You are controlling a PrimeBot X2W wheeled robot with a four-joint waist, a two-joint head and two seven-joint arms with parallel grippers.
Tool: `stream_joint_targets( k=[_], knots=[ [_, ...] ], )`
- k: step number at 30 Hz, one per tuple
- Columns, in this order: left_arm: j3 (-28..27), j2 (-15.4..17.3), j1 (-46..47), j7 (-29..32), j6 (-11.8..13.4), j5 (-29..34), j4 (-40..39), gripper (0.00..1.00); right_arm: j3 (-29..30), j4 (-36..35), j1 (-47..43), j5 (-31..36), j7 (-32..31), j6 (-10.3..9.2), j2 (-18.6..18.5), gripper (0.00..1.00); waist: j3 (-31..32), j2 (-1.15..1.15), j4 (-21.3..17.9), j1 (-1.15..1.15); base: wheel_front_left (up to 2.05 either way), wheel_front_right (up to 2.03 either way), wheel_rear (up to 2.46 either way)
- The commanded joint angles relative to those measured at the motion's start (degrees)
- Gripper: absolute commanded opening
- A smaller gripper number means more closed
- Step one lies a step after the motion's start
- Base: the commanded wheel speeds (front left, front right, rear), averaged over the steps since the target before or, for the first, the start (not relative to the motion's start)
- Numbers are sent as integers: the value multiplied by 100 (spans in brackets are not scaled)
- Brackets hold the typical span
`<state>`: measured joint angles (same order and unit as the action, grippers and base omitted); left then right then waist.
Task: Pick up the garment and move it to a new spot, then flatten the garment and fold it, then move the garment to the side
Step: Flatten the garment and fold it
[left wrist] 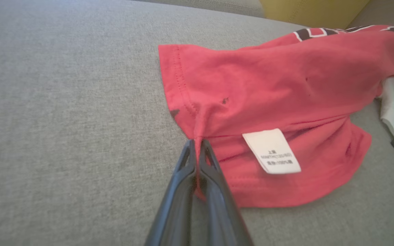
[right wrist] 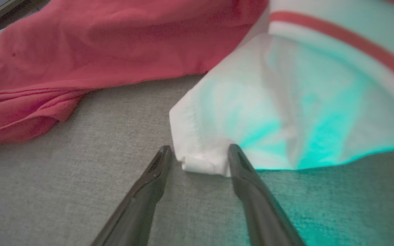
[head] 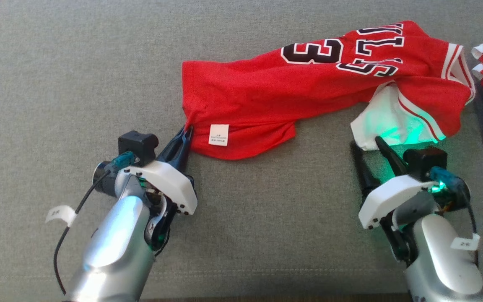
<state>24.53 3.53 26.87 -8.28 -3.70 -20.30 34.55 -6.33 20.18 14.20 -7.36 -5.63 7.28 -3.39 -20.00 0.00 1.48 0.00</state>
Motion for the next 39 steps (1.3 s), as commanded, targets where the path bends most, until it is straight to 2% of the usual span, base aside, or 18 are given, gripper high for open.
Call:
stream_joint_targets(
  k=[1,5,11,17,24,32,39],
  knots=[
    [-168,88,198,-120,50,-2,-160,0,-90,104,-54,27,-107,21,24,0,-6,0,5,0,0,0,0],
    [-232,173,149,-244,105,-25,-324,0,-38,-152,-75,28,101,21,27,0,27,0,-33,0,0,0,0],
    [-360,484,-55,-298,276,20,-1027,0,-32,-1306,-125,-19,457,21,-156,0,273,0,-129,0,0,0,0],
    [-510,867,-243,0,464,53,-2168,0,229,-2593,-58,123,263,21,-459,0,634,0,-182,0,0,0,0],
    [-684,1290,-259,518,596,92,-3209,0,605,-3572,361,185,-17,21,-734,0,987,0,-194,0,0,0,0],
    [-1010,1719,-112,1021,763,98,-4411,0,999,-4318,1131,40,-262,21,-1143,0,1314,0,-149,0,0,0,0],
    [-1247,1991,122,1379,820,65,-5354,0,1104,-4513,1628,-222,-512,21,-1334,0,1442,0,-103,0,0,0,0]
  ],
)
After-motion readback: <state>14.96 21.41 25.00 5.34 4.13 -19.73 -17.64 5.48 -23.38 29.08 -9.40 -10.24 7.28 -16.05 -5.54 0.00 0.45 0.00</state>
